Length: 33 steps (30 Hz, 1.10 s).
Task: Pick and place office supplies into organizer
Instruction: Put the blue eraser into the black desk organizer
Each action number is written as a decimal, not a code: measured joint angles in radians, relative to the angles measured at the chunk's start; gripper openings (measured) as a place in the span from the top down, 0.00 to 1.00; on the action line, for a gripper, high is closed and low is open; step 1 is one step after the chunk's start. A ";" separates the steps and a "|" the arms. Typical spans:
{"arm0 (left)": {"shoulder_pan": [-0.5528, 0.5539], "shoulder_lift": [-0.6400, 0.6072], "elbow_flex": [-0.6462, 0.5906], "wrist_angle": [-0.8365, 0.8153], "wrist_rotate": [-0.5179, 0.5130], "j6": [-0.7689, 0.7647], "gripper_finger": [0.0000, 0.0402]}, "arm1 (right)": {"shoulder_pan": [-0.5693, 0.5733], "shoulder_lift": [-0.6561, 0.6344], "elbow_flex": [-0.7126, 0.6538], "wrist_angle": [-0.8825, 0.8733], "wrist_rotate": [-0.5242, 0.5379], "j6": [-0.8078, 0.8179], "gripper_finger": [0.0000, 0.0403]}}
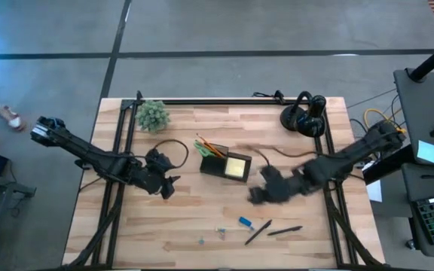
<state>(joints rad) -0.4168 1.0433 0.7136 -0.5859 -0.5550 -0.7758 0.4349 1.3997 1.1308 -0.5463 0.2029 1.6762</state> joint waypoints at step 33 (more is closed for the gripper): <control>-0.002 0.080 0.001 0.029 0.073 0.108 0.51 | 0.205 0.841 0.925 -0.840 -0.095 -0.712 0.63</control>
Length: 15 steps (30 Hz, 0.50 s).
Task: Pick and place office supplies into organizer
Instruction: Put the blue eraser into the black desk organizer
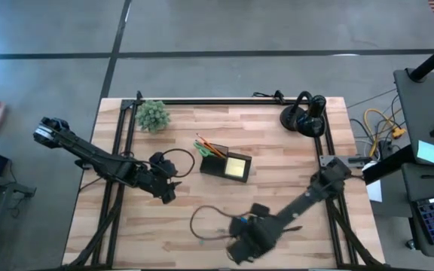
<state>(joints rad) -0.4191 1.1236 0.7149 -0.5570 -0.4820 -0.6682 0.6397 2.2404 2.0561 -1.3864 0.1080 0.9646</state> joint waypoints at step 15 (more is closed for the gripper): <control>0.000 0.001 -0.005 -0.002 -0.020 0.018 0.51 | -0.058 -0.009 -0.232 0.229 -0.029 -0.075 0.69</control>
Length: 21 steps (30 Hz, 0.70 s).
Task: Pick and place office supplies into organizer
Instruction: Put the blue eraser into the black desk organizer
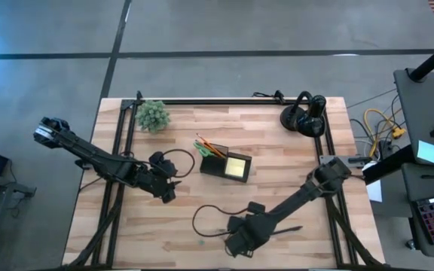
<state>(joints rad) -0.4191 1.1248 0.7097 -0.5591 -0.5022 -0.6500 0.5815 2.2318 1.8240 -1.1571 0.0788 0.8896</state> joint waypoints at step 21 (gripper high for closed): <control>0.000 0.000 -0.033 0.001 -0.003 0.005 0.51 | -0.035 0.000 -0.100 0.109 0.027 -0.056 0.69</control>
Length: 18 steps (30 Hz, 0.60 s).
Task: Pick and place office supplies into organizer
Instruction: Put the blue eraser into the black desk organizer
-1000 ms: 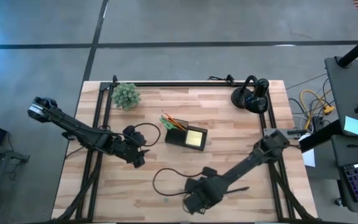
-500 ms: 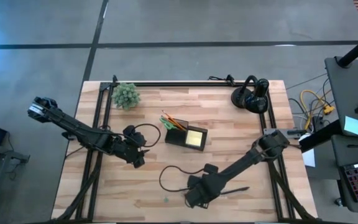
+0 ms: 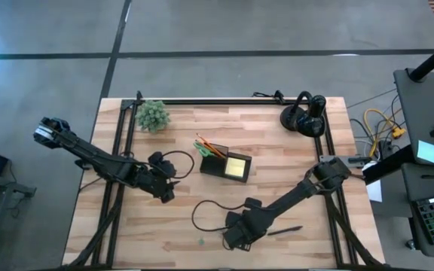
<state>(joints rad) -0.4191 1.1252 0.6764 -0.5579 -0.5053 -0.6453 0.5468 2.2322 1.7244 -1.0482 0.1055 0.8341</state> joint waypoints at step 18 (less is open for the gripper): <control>0.000 0.000 -0.010 0.001 0.030 -0.003 0.51 | 0.003 -0.004 0.025 -0.049 0.049 0.025 0.90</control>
<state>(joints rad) -0.4191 1.1252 0.6669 -0.5566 -0.4755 -0.6479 0.5495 2.2282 1.7495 -1.0971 0.1540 0.8589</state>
